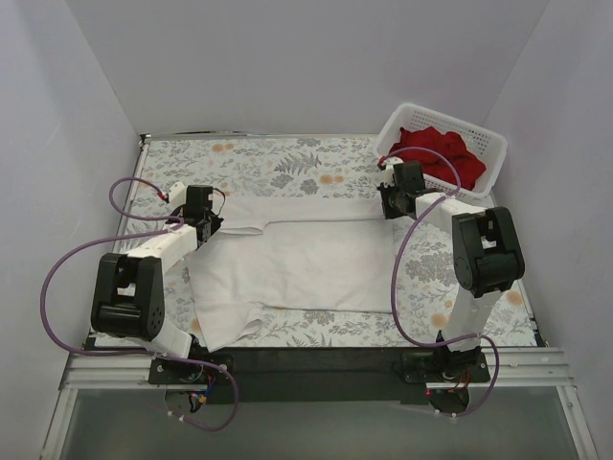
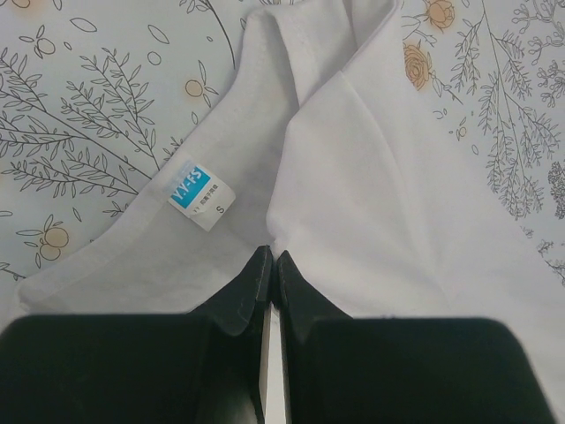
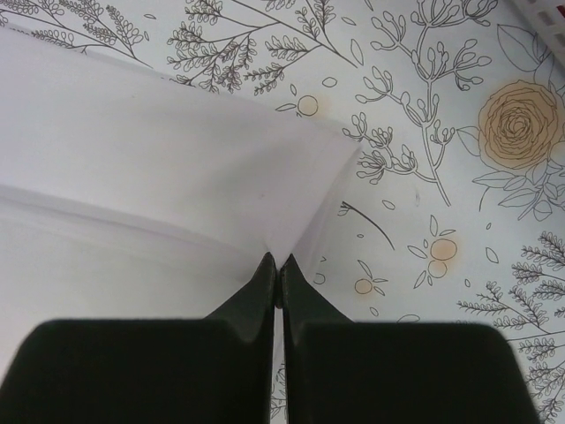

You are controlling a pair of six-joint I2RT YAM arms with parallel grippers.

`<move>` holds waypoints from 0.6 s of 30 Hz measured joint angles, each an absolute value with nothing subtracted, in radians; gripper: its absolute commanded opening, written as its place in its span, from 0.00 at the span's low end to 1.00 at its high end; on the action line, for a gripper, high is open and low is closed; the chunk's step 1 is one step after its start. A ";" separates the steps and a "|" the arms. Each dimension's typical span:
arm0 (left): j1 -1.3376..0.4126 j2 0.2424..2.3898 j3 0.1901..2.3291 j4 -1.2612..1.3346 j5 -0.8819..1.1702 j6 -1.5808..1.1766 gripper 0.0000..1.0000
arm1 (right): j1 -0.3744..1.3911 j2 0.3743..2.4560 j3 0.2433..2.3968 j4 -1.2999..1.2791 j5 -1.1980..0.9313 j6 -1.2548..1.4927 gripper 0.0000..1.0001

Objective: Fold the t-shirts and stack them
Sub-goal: Fold the tshirt

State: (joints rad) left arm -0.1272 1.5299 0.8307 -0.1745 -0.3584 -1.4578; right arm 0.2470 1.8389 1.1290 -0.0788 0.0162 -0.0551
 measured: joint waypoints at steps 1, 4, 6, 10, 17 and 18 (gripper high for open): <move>-0.127 1.530 0.831 -0.173 -0.358 -1.460 0.00 | 0.247 1.840 1.129 -0.079 0.019 -0.054 0.01; -0.127 1.530 0.831 -0.173 -0.358 -1.467 0.00 | 0.247 1.841 1.127 -0.079 0.020 -0.052 0.02; -0.127 1.530 0.831 -0.174 -0.358 -1.474 0.00 | 0.247 1.841 1.127 -0.079 0.020 -0.051 0.09; -0.127 1.510 0.831 -0.181 -0.355 -1.483 0.00 | 0.247 1.841 1.127 -0.083 0.020 -0.048 0.23; -0.127 1.468 0.829 -0.181 -0.333 -1.501 0.00 | 0.247 1.840 1.127 -0.136 0.040 -0.025 0.50; -0.127 1.466 0.828 -0.181 -0.329 -1.502 0.00 | 0.247 1.839 1.127 -0.141 0.042 -0.023 0.51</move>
